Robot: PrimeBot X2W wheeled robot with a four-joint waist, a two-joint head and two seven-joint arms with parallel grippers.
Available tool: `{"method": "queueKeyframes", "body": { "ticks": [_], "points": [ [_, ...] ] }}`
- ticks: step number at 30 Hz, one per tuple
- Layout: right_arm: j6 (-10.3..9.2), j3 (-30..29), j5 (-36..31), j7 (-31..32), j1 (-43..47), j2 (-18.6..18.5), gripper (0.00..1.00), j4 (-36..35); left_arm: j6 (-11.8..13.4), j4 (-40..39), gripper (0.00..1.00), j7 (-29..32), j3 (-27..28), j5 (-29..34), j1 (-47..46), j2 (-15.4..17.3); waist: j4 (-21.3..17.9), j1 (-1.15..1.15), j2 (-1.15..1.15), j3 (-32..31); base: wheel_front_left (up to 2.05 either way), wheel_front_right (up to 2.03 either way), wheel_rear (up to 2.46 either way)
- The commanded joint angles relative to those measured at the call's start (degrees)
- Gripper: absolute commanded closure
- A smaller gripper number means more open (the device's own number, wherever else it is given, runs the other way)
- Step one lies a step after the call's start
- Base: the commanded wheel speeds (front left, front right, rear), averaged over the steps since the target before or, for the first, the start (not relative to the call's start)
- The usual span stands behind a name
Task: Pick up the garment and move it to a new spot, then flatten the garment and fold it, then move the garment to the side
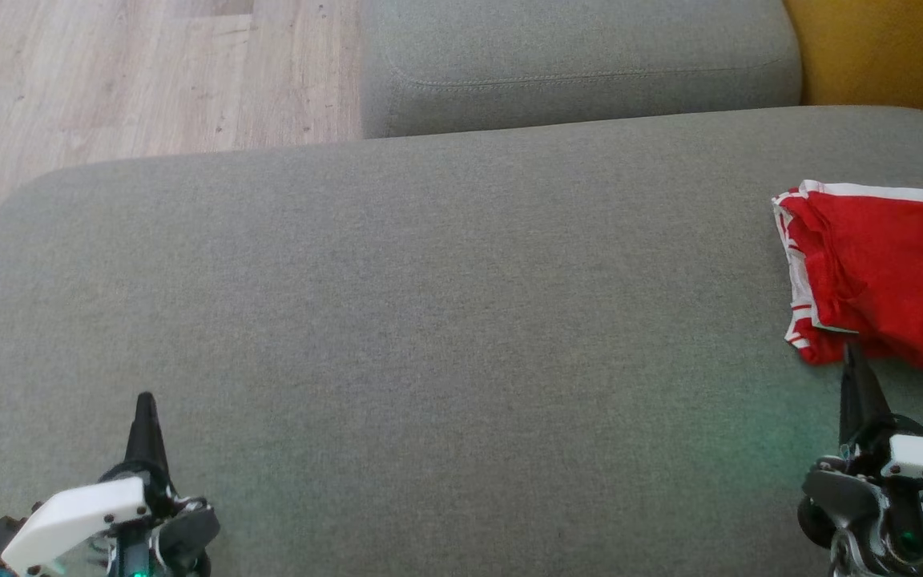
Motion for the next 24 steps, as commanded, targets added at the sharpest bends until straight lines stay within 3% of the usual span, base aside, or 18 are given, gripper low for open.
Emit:
{"method": "queueKeyframes", "body": {
  "ticks": [1,24],
  "points": [
    [-0.04,1.13,0.36,0.38,-3.17,-0.43,1.00,-2.19,-0.40,-2.10,1.00,0.43,2.17,-0.28,-2.87,0.31,0.00,0.00,0.00,0.00,0.00,0.00,0.00],
    [-0.04,1.15,0.37,0.37,-3.17,-0.43,1.00,-2.19,-0.40,-2.10,1.00,0.45,2.19,-0.27,-2.87,0.30,0.00,0.00,0.00,0.00,0.00,0.00,0.00]
  ]
}}
